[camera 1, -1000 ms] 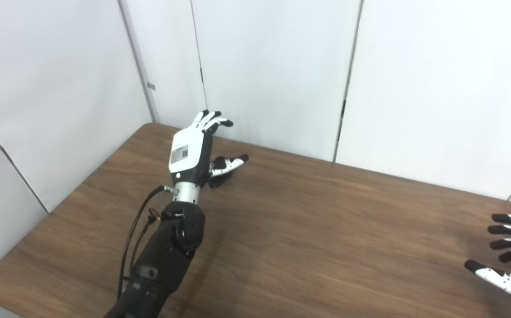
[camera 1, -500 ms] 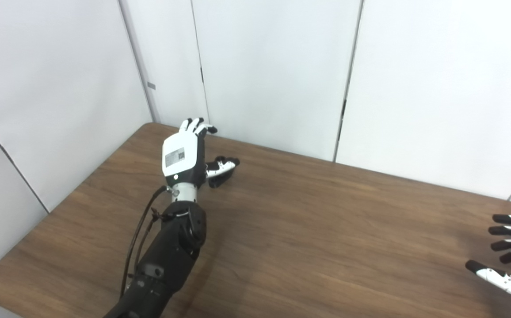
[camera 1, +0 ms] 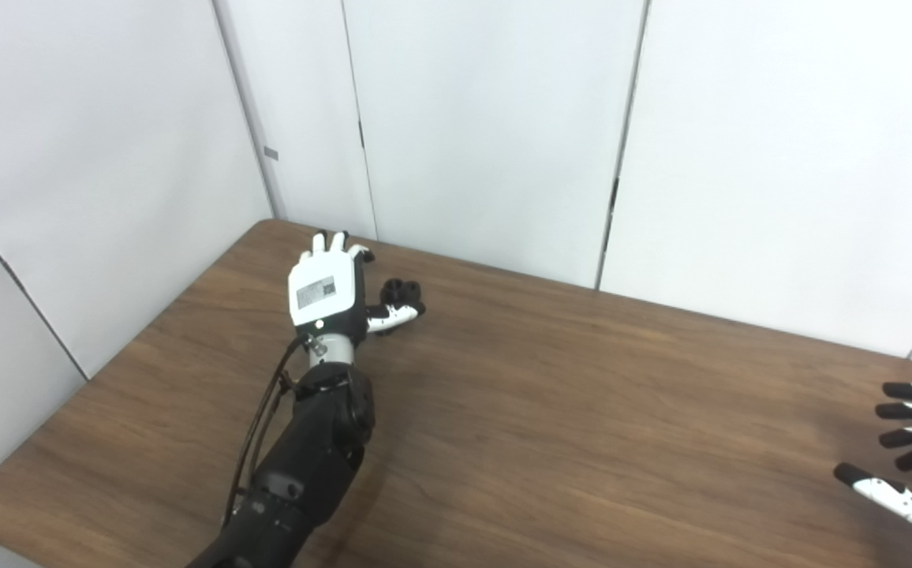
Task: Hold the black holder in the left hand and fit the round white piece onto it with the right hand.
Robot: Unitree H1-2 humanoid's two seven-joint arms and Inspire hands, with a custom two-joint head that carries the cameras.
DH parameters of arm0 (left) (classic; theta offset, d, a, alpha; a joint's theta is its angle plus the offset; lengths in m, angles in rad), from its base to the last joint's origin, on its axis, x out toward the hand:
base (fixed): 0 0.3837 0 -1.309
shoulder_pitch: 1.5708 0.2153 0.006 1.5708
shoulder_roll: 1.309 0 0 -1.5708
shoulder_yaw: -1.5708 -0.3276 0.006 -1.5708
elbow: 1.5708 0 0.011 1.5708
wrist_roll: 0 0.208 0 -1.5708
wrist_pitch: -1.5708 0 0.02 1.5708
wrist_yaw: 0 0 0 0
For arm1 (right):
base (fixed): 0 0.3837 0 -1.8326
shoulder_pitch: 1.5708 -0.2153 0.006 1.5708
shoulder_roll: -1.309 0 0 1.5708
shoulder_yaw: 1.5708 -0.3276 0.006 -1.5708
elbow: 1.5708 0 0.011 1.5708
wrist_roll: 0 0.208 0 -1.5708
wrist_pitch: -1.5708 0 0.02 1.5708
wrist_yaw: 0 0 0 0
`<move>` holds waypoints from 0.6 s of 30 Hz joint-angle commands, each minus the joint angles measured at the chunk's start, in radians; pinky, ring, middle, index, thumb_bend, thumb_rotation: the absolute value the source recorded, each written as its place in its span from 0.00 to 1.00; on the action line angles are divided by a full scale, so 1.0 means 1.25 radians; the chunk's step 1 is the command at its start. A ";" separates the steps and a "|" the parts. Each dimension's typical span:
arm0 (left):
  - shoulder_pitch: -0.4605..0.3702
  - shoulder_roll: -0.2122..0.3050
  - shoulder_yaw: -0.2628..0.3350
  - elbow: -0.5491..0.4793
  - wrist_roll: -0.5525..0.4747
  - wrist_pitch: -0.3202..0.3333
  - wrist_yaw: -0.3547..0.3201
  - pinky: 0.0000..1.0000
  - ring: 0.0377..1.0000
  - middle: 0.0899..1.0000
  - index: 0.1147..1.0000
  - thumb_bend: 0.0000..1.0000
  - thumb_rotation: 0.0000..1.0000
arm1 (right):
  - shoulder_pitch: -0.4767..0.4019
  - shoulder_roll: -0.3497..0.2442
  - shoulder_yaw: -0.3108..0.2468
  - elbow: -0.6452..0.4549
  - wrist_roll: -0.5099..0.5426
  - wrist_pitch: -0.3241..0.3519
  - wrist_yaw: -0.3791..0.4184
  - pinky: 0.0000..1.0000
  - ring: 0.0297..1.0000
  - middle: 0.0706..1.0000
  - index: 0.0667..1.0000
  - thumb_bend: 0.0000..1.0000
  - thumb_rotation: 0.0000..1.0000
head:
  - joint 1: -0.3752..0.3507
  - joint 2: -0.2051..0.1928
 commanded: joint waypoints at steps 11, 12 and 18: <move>-0.064 -0.011 0.042 0.052 0.066 0.004 -0.027 0.88 1.00 0.95 0.65 0.96 0.45 | -0.025 -0.011 -0.005 -0.027 0.000 -0.010 -0.002 0.44 0.55 0.63 0.69 0.60 0.00 | -0.004 0.007; -0.065 -0.009 0.040 0.059 0.062 0.004 -0.024 0.88 1.00 0.94 0.64 0.96 0.45 | -0.025 -0.011 -0.005 -0.030 0.000 -0.006 -0.002 0.44 0.55 0.63 0.69 0.60 0.00 | -0.004 0.007; -0.072 0.006 0.019 0.099 0.059 0.004 -0.014 0.85 0.99 0.93 0.62 0.95 0.43 | -0.021 -0.014 -0.006 -0.036 0.002 -0.008 0.000 0.44 0.54 0.63 0.69 0.59 0.00 | -0.005 0.010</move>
